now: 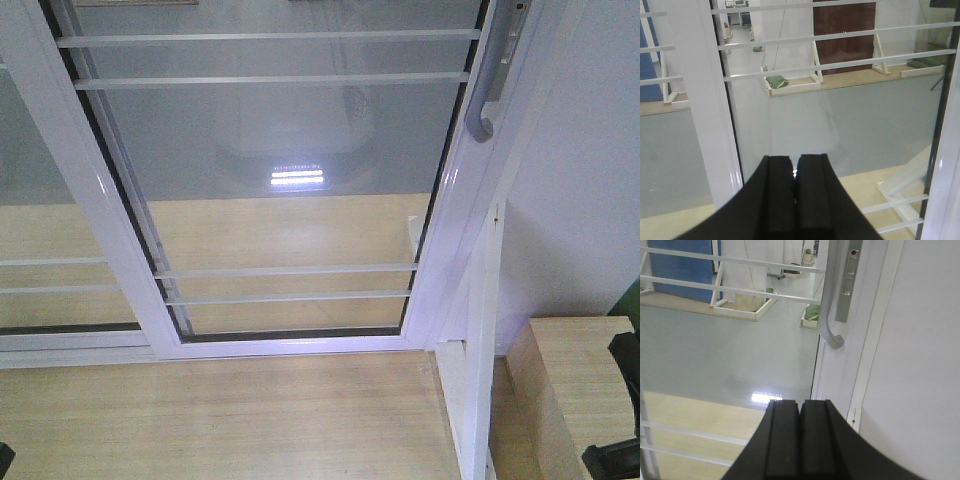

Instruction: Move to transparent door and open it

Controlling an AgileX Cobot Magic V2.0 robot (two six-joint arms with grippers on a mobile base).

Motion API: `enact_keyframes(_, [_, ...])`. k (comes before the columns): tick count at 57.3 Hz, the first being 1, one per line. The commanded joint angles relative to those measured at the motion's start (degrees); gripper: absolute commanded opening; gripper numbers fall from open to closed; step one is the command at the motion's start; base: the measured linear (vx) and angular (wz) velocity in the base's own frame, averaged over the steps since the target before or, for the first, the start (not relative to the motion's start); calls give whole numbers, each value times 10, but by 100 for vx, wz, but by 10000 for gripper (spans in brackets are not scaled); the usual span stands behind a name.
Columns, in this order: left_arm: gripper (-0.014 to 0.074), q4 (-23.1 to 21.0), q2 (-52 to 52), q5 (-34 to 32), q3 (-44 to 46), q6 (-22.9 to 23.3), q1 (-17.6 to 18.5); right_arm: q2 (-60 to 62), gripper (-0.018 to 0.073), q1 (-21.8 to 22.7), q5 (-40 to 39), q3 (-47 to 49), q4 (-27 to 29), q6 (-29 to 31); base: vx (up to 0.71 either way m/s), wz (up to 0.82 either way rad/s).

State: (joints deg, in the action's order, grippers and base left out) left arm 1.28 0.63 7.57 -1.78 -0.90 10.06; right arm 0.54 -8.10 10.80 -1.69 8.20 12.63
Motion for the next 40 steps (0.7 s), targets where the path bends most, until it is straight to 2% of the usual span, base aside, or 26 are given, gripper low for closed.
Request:
enact_keyframes(1, [-6,-1,8,-48,-5,2,3,9,-6,2,-46,-2,0,0,7,-4])
enact_keyframes(40, [-6,-1,8,-48,-5,2,3,9,-6,2,-46,-2,0,0,4,-2])
